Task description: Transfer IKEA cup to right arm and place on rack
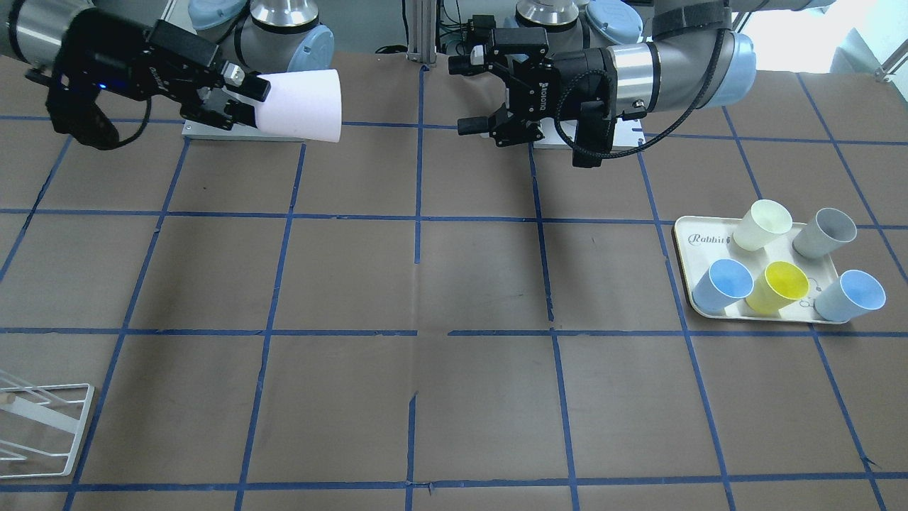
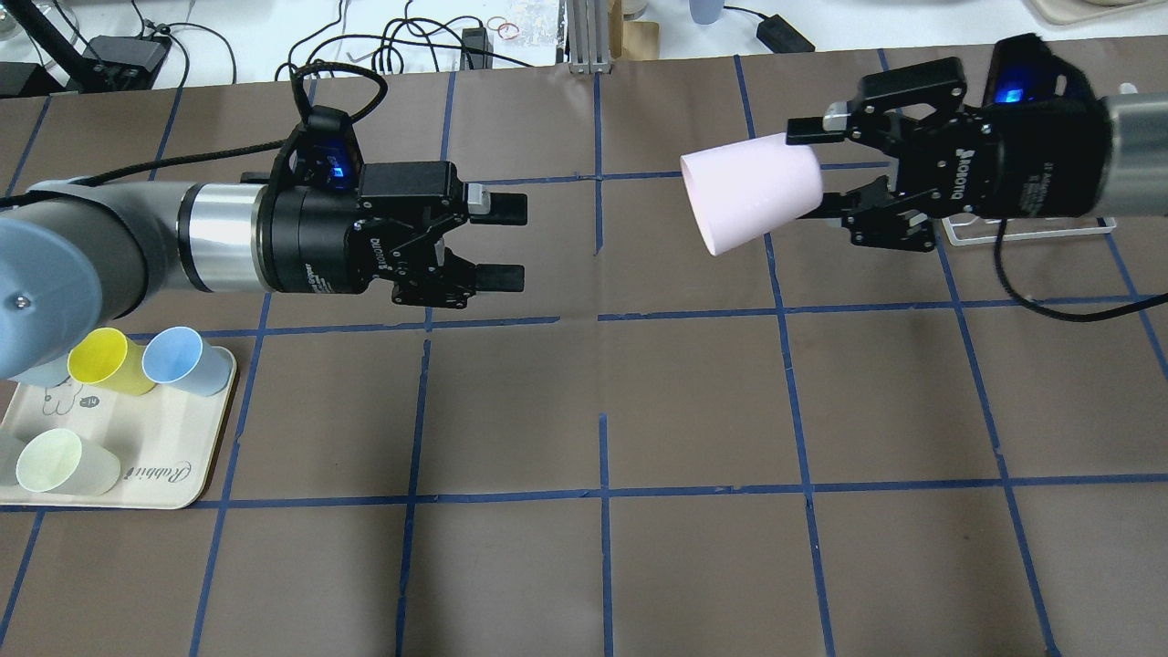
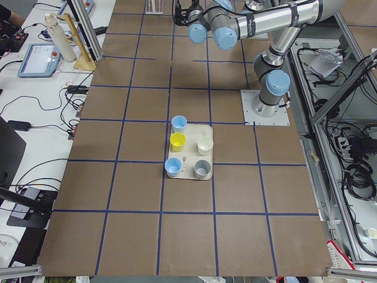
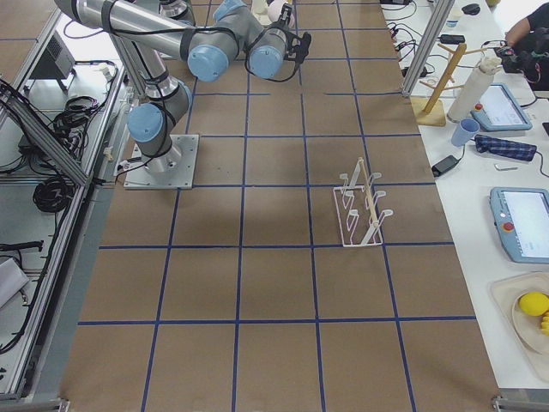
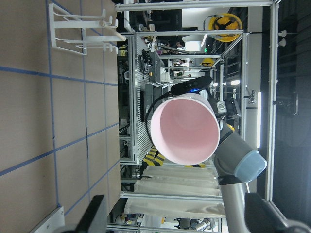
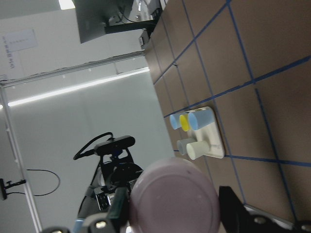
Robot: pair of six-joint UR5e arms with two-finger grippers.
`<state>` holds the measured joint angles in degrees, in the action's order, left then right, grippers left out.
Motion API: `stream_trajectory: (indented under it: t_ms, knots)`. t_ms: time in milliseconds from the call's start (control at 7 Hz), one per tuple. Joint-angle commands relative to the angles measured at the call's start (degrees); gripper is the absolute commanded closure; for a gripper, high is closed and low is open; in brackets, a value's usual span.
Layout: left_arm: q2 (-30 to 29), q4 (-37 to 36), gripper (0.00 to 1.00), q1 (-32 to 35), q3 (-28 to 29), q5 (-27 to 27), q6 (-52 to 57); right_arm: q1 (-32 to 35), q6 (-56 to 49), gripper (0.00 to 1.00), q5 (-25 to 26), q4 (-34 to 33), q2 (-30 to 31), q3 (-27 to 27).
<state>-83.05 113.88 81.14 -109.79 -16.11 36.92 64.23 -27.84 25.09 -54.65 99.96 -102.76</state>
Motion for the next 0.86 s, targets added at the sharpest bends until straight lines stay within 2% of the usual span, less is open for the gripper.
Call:
stream_trajectory:
  t_ms: [0, 143, 286, 429, 571, 714]
  knots:
    - [-0.88, -18.97, 0.00, 1.21, 0.01, -15.10, -16.29, -2.88, 1.73, 0.86, 19.13, -2.28, 0.32, 8.25]
    - [-1.67, -22.61, 0.00, 3.22, 0.01, -21.79, -18.35, -2.89, 1.73, 0.86, 27.64, -9.87, 0.32, 8.45]
    - [-2.37, -29.61, 0.00, 6.46, 0.10, -27.78, -23.59, -2.89, 1.73, 0.86, 35.65, -18.04, 0.15, 8.28]
    - [-3.42, -40.47, 0.00, 10.49, 0.19, -37.75, -32.52, -2.80, 1.65, 0.86, 40.43, -23.25, -0.20, 8.19]
    - [-3.96, -47.97, 0.00, 12.79, 0.62, -50.04, -35.83, -2.80, 1.21, 0.86, 42.82, -28.53, -0.38, 8.01]
    - [-3.70, -49.18, 0.00, 12.90, 2.54, -58.86, -36.03, -2.80, 0.68, 0.86, 48.24, -35.98, -1.78, 7.92]
